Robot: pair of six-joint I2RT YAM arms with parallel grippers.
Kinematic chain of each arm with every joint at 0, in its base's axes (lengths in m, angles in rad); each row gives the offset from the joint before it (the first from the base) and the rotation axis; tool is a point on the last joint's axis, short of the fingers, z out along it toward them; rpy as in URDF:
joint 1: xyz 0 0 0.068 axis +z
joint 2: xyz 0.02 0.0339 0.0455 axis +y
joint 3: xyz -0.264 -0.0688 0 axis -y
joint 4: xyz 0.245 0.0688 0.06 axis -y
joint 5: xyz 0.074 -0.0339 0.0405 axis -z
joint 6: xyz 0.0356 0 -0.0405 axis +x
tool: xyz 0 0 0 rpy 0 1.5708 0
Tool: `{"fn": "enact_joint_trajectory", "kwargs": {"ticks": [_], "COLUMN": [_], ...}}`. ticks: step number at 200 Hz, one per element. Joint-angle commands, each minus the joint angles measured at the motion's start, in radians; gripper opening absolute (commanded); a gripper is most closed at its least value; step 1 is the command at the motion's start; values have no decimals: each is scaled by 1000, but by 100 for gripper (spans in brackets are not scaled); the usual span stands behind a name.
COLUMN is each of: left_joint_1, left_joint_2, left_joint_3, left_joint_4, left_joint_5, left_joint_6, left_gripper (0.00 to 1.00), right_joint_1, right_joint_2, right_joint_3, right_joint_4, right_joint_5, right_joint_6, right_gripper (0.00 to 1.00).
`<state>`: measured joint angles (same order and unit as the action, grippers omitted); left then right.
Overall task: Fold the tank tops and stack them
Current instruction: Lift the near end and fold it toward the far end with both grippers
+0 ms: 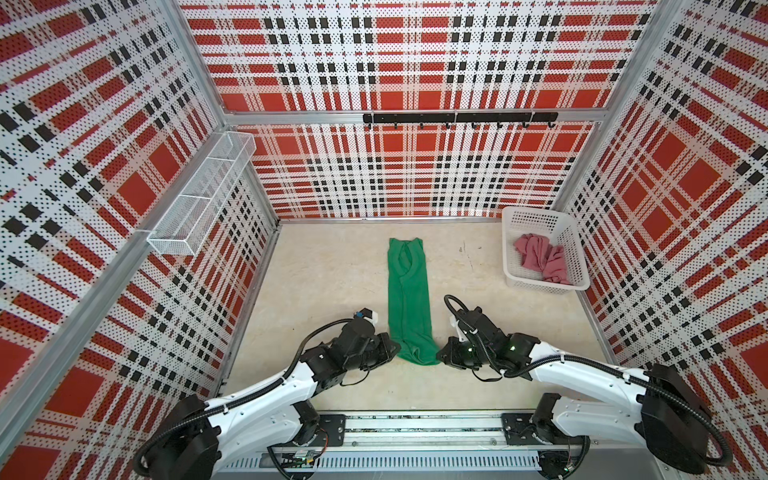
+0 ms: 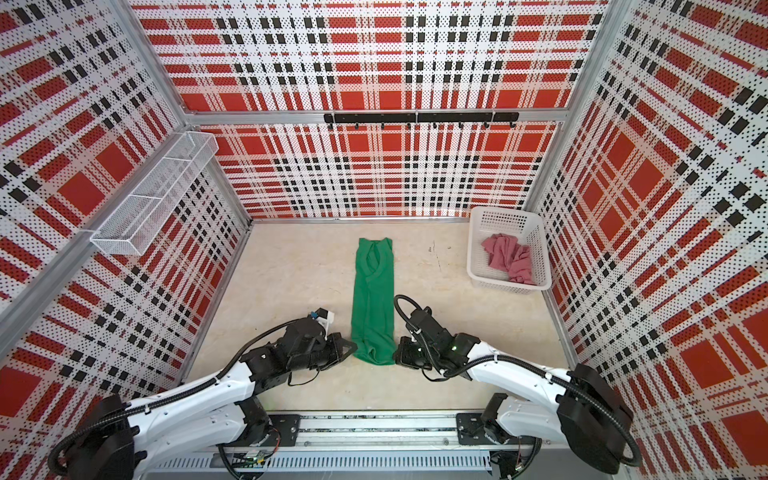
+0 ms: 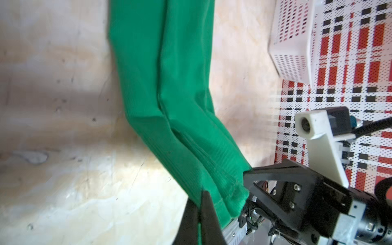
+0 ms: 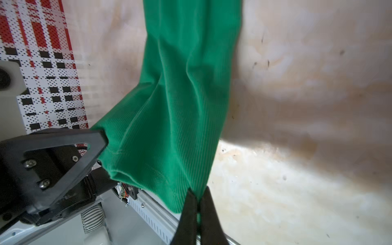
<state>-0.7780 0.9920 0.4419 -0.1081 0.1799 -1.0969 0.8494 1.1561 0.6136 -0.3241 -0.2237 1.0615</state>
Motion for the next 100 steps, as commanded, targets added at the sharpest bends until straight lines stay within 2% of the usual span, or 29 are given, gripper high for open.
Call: {"fn": "enact_joint_trajectory", "kwargs": {"ticks": [1,67,100], "left_joint_1": [57,238,295], "left_joint_2": [51,235,359], "left_joint_3": [63,195,282], "left_joint_4": [-60,-40,19], "left_joint_5": [15,84,99], "left_joint_6": [116,310,372], "left_gripper": [0,0,0], "right_joint_1": [-47,-176,-202], "right_joint_2": [27,262,442], "right_joint_3": [83,367,555], "right_joint_4": [-109,-165,-227], "right_joint_5": [28,5,47], "right_joint_6": [-128,-387,-563], "right_gripper": [0,0,0]}}
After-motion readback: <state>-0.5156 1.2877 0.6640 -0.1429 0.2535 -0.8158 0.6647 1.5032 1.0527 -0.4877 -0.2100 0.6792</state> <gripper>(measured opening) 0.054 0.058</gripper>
